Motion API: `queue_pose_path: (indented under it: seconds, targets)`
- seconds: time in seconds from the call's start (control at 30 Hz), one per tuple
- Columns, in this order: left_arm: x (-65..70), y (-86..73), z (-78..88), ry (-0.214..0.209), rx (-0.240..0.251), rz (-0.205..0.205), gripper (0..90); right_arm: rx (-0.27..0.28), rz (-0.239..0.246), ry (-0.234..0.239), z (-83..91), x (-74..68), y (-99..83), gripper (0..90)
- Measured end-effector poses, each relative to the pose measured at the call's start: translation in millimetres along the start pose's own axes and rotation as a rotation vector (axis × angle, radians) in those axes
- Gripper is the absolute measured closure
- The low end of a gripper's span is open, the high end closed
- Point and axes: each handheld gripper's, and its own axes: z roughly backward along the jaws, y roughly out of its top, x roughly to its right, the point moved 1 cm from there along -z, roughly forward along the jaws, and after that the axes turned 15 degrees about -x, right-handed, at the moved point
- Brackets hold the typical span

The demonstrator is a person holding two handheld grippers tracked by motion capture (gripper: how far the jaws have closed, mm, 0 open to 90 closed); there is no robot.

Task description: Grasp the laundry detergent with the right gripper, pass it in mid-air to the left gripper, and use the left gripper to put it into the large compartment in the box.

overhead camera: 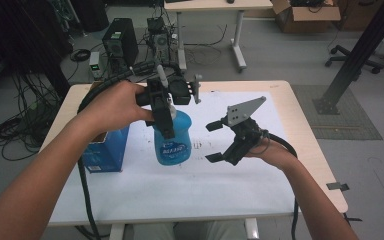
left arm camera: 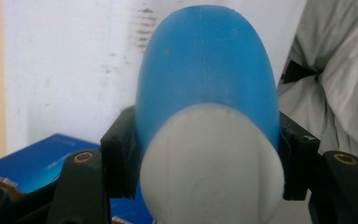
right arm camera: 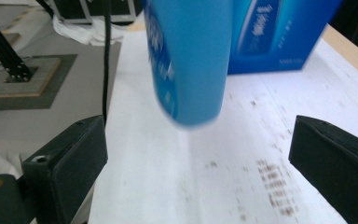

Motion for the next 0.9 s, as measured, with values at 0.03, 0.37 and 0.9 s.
queue_pose_path:
  seconds: [0.03,0.37,0.9]
  targets:
    - [-2.3,-0.4,2.8,0.005,-0.002,0.018,38.1,-0.008,-0.008,-0.003,2.4,0.1,-2.5,3.1]
    - [-31.2,-10.0,29.5,0.031,0.002,0.251,38.1,-0.059,-0.060,-0.049,28.5,3.8,-20.2,0.3]
    - [-74.2,-48.8,71.2,0.011,0.024,0.659,38.1,-0.142,-0.101,-0.118,53.9,12.3,-44.2,0.7]
